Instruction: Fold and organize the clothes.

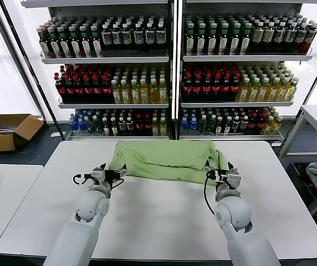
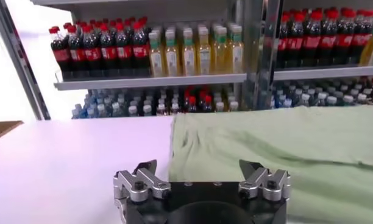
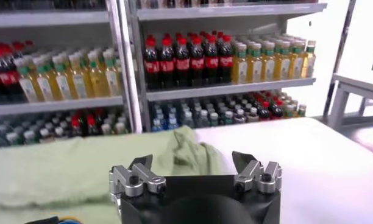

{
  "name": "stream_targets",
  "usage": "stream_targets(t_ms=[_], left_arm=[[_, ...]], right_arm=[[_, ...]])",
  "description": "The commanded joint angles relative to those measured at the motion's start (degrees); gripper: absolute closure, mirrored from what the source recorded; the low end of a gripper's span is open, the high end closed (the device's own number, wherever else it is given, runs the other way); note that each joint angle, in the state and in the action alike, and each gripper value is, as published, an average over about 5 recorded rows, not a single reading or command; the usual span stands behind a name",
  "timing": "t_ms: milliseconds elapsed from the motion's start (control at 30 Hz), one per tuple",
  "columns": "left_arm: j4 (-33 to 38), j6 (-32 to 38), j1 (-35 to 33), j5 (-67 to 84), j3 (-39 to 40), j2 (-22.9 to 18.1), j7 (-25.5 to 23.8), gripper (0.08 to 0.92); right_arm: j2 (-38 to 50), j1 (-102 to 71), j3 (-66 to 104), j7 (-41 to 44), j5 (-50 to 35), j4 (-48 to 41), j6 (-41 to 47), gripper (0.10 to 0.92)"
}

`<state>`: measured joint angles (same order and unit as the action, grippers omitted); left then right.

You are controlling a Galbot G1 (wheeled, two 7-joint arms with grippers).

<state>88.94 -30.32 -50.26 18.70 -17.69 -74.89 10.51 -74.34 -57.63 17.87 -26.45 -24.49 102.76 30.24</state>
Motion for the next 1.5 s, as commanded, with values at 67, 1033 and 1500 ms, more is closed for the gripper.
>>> stream_targets(t_ms=[67,1033,1500], left_arm=[[0.15,-0.55,-0.79,-0.63,0.02,0.07,-0.23,0.177],[-6.80,-2.73,1.89,-0.62,1.28,0.85,-0.43,0.384],[-1.69,-2.48,-2.64,-0.74,1.20,2.06,-1.22,0.792]], right_arm=[[1.38,-2.73,0.39,-1.19,0.30,1.41,1.62,0.203],[-1.95,-2.09,0.17,-0.16,-1.18,-7.71,0.58,0.587],[-1.75,-5.36,0.34,-0.29,-1.00,-2.40,0.35,0.893]])
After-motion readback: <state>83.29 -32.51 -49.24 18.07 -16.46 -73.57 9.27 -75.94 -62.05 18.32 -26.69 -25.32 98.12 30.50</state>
